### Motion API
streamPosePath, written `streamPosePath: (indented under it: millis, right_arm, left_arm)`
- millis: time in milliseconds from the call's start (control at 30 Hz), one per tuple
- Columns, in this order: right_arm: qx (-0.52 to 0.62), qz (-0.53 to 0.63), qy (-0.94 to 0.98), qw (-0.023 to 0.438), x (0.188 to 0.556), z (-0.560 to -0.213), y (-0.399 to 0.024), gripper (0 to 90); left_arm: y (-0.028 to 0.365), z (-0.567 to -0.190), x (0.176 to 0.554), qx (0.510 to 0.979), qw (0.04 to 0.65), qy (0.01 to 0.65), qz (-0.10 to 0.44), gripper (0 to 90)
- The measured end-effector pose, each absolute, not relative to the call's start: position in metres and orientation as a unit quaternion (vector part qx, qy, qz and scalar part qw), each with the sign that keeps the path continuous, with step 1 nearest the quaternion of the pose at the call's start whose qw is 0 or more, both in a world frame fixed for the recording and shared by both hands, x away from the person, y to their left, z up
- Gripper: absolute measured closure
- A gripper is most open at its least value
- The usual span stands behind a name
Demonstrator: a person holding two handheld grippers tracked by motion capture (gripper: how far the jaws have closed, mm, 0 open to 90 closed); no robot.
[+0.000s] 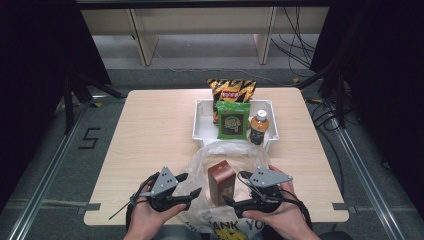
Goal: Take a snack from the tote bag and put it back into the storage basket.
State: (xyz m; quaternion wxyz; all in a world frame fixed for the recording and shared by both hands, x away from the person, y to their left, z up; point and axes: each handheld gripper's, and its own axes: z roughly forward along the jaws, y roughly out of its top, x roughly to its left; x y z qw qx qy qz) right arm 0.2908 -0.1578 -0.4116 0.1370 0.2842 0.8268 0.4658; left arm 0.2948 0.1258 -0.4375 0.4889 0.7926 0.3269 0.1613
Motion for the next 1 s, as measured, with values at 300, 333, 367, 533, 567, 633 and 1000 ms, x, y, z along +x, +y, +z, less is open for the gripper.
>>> streamPosePath:
  millis: [300, 333, 367, 533, 567, 633, 1000]
  right_arm:
    - [0.28, 0.466, 0.828, 0.14, 0.291, -0.411, -0.157, 11.7]
    - [0.281, 0.466, 0.827, 0.141, 0.291, -0.411, -0.157, 11.7]
    - [0.279, 0.464, 0.828, 0.142, 0.291, -0.411, -0.157, 11.6]
    - [0.271, 0.469, 0.827, 0.152, 0.292, -0.411, -0.154, 10.7]
    - [0.283, 0.467, 0.825, 0.142, 0.289, -0.41, -0.152, 10.6]
    - [0.286, 0.474, 0.82, 0.147, 0.289, -0.408, -0.148, 10.2]
    - [0.293, 0.474, 0.814, 0.164, 0.293, -0.408, -0.13, 7.6]
  left_arm:
    - [0.126, -0.439, 0.297, 0.791, 0.488, 0.328, 0.166, 36.3]
    - [0.126, -0.438, 0.296, 0.79, 0.486, 0.333, 0.168, 36.3]
    - [0.127, -0.438, 0.297, 0.791, 0.489, 0.327, 0.171, 36.3]
    - [0.128, -0.435, 0.298, 0.786, 0.495, 0.328, 0.171, 36.4]
    - [0.128, -0.435, 0.296, 0.782, 0.496, 0.336, 0.171, 36.3]
    - [0.131, -0.435, 0.295, 0.784, 0.498, 0.328, 0.172, 36.4]
    - [0.133, -0.436, 0.298, 0.782, 0.5, 0.332, 0.167, 36.8]
